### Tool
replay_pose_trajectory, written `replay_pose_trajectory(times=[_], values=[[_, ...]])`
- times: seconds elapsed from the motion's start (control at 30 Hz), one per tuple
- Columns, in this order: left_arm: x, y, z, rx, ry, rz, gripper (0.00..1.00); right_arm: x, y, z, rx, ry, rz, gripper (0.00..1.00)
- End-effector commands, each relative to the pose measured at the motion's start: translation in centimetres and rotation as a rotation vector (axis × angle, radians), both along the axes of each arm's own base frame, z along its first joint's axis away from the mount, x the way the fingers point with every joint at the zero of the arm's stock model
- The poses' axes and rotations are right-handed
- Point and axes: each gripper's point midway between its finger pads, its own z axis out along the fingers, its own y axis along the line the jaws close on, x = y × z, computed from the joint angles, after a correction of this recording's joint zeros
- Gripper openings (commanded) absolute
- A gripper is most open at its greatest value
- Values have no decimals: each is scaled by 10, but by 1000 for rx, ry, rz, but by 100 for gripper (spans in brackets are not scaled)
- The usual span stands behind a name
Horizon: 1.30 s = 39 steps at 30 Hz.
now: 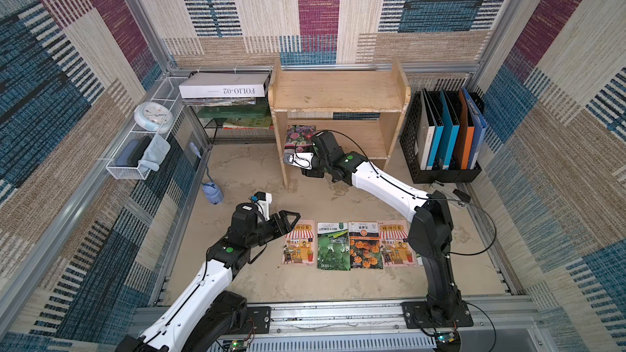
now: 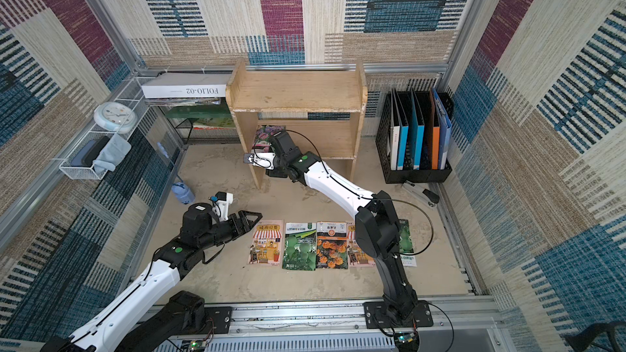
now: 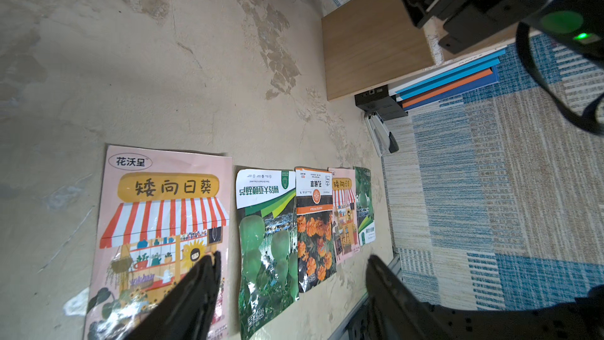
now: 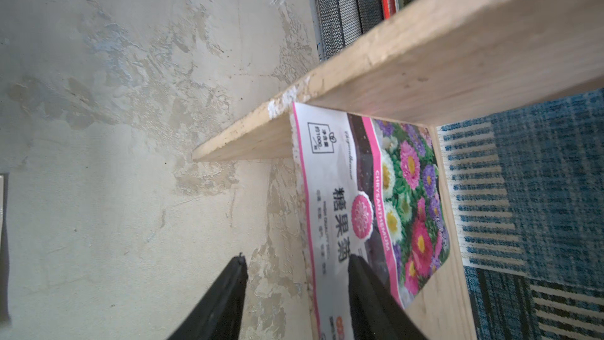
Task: Take the seed bag off the shelf
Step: Pick up the seed packet from the shelf.
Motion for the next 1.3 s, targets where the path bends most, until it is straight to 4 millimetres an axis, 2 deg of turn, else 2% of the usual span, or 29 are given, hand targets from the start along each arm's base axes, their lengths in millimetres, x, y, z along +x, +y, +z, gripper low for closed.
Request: replay_pose_trajectory(times=[0.0,0.23,0.57,0.87,1.1,1.27], values=[[0,-2,6,-17,-21,-11,73,8,1,0,4,-12,-9,54],[-5,0,7,-20,-24,-12,73,12,3,-2,3,-14,-22,50],[-8,0,14,-33,-39,-9,73,3,-2,-2,9,-11,-28,18],[-11,0,29,-60,-62,-7,74,-10,-9,1,10,-32,-40,0],[-10,2,59,-75,-100,6,76,-28,-23,12,-3,-61,-57,0],[2,2,80,-104,-113,28,79,-45,-39,21,26,-75,-63,0]])
